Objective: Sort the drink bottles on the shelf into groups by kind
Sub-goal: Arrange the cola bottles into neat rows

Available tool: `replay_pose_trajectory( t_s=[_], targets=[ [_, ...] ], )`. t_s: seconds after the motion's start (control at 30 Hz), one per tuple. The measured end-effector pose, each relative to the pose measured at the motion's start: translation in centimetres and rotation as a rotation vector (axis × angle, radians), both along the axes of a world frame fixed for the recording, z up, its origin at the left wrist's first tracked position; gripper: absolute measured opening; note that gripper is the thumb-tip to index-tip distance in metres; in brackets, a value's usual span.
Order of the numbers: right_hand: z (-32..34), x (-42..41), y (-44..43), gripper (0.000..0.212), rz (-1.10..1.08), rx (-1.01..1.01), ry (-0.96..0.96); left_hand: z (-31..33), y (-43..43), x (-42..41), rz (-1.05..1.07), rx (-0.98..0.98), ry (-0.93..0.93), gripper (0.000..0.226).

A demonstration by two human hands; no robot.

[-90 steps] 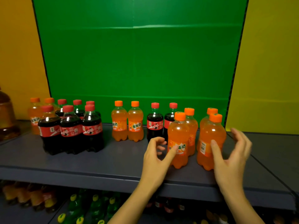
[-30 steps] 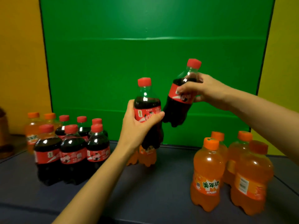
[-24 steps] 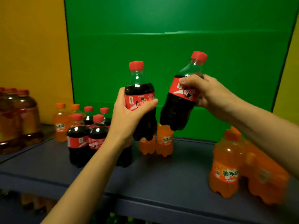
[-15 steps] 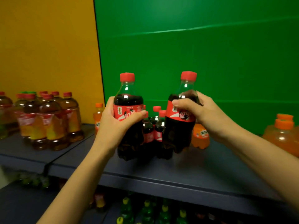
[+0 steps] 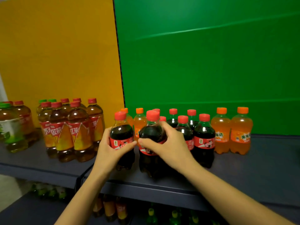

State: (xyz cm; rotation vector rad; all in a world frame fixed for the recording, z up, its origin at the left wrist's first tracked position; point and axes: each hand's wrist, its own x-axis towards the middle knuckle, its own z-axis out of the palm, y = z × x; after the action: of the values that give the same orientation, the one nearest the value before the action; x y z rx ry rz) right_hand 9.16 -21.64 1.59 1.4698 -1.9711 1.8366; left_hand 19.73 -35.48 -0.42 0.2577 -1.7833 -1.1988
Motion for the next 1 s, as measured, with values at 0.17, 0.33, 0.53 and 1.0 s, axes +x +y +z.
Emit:
replay_pose_trajectory(
  t_s=[0.17, 0.33, 0.53, 1.0],
  targets=[
    [-2.1, 0.5, -3.8, 0.039, 0.016, 0.033, 0.043, -1.7, -3.0, 0.1, -0.021, 0.057, -0.025, 0.066],
    [-3.0, 0.7, -6.4, 0.050, -0.072, 0.082, 0.077, -2.2, -5.7, -0.2, -0.081, 0.063, -0.060, 0.071],
    [-3.5, 0.8, -8.9, 0.053, -0.167, 0.108, 0.050, -2.5, -8.8, -1.3, -0.225, 0.061, -0.113, 0.057],
    [3.2, 2.6, -9.1, 0.048, -0.460, 0.123, 0.319, 0.3, -13.8, -1.9, -0.229, 0.006, -0.156, 0.056]
  ],
)
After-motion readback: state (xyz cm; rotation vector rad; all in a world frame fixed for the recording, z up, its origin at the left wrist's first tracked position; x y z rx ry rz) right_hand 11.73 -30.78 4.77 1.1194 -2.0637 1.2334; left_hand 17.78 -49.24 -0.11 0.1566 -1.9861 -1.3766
